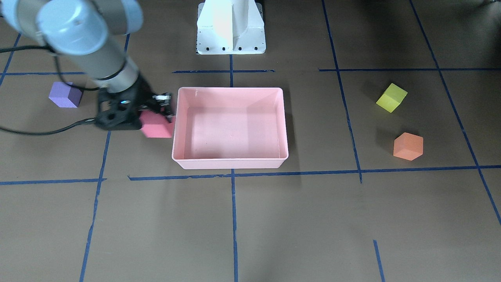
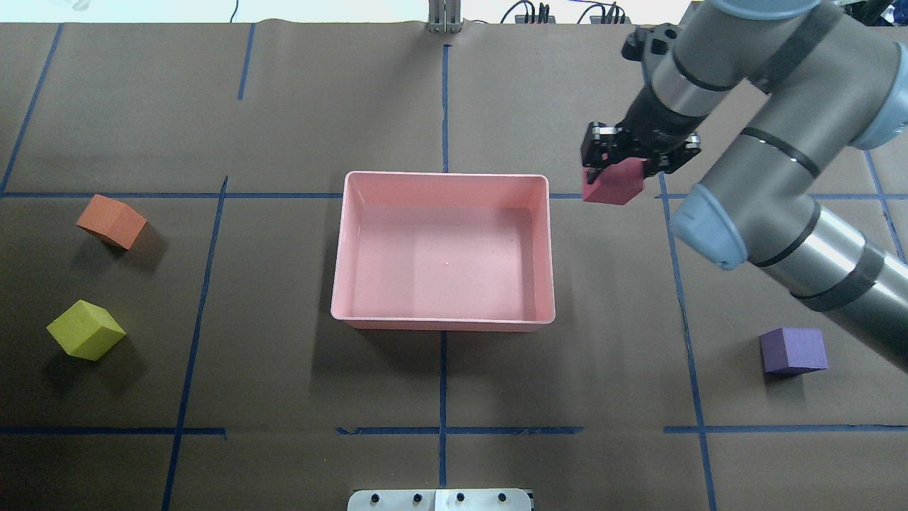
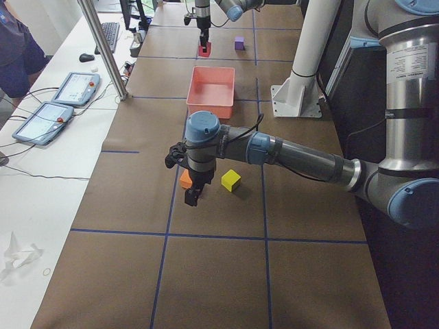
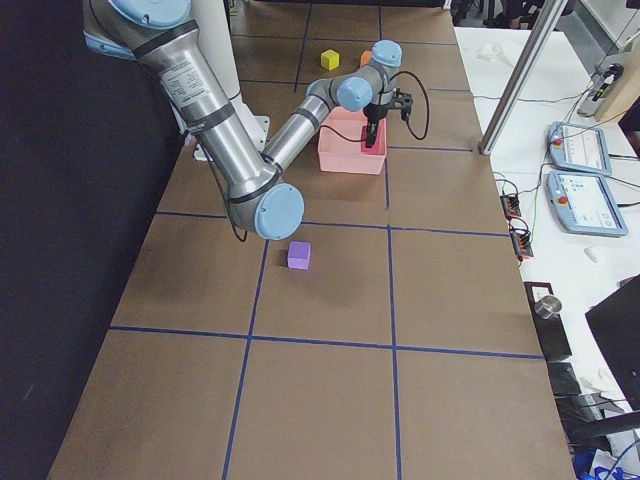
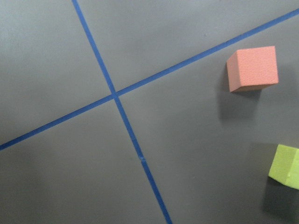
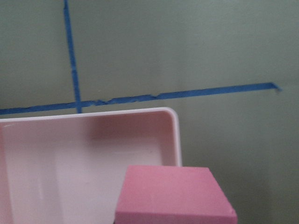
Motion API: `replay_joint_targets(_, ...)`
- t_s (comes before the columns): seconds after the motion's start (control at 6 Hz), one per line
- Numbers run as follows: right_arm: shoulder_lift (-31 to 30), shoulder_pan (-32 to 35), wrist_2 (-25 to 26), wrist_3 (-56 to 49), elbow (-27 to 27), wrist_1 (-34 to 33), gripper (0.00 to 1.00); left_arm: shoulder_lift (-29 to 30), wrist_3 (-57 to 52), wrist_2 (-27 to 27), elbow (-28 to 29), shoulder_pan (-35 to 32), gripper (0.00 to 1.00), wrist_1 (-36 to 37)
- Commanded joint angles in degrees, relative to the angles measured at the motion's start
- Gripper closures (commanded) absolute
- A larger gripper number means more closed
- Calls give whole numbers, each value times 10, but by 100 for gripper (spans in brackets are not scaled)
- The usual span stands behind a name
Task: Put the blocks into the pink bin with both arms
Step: 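Carry the pink cube over the pink bin and release it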
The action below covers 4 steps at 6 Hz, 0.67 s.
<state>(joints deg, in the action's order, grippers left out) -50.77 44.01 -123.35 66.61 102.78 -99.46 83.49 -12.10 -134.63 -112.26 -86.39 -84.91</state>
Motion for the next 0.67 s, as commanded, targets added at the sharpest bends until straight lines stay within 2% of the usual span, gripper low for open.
replay_joint_targets(0.0, 72, -84, 67, 119, -25, -8, 76, 3, 130, -33, 3, 44, 0, -59)
replay_joint_targets(0.17, 82, -132, 125, 151, -36, -8, 19, 10, 180, -28, 0, 89, 0, -91)
replay_joint_targets(0.33, 82, -139, 135, 143, -36, -8, 0, 8, 198, -25, 5, 120, 0, -113)
replay_joint_targets(0.5, 80, -130, 133, 101, -32, -13, 0, 10, 198, -20, 13, 148, 0, -140)
